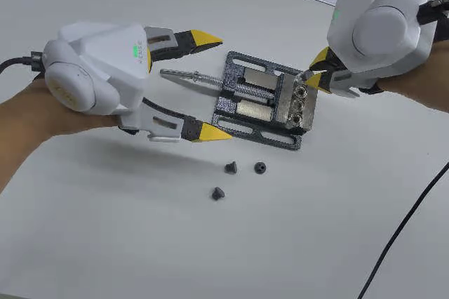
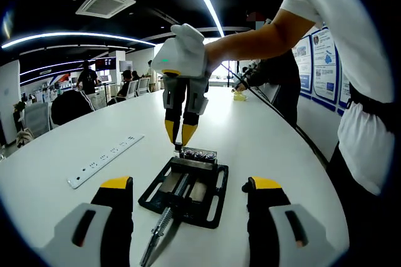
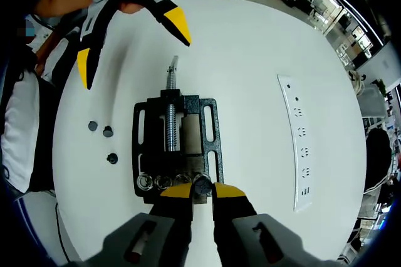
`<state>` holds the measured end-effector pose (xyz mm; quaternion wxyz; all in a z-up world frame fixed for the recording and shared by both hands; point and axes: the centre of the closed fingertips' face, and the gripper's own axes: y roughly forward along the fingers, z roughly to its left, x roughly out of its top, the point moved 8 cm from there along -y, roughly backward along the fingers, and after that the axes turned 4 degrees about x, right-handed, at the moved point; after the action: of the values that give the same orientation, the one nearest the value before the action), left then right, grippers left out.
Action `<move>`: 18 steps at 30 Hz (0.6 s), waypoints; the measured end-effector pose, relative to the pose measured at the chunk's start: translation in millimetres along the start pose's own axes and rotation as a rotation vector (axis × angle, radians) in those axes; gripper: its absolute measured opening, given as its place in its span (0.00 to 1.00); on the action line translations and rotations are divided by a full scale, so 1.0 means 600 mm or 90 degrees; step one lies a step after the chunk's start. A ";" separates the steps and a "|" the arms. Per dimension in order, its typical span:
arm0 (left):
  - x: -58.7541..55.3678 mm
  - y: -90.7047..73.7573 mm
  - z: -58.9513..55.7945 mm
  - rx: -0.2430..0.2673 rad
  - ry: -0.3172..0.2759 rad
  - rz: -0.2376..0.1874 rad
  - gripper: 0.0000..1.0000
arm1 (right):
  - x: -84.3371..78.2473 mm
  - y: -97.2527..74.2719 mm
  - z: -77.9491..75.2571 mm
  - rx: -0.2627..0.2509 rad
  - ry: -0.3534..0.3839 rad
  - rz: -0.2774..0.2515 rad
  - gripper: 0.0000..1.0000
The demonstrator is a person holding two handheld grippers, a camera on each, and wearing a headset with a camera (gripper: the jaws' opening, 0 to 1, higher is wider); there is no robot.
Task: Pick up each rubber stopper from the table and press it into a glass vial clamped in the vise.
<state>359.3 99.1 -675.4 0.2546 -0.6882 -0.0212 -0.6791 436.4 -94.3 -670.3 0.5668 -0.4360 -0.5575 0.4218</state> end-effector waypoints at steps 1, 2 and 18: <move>0.000 0.000 0.000 0.000 0.000 0.000 0.73 | 0.001 0.000 0.000 0.000 -0.001 0.001 0.11; 0.000 0.000 0.000 0.000 0.001 0.000 0.73 | 0.002 0.000 -0.001 0.000 -0.003 0.003 0.11; 0.000 -0.005 0.002 0.003 0.004 -0.002 0.73 | 0.010 0.000 -0.005 0.020 -0.023 0.046 0.10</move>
<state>359.3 102.0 -674.2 0.2553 -0.6855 -0.0227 -0.6815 439.3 -88.3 -668.9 0.5478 -0.4388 -0.5452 0.4584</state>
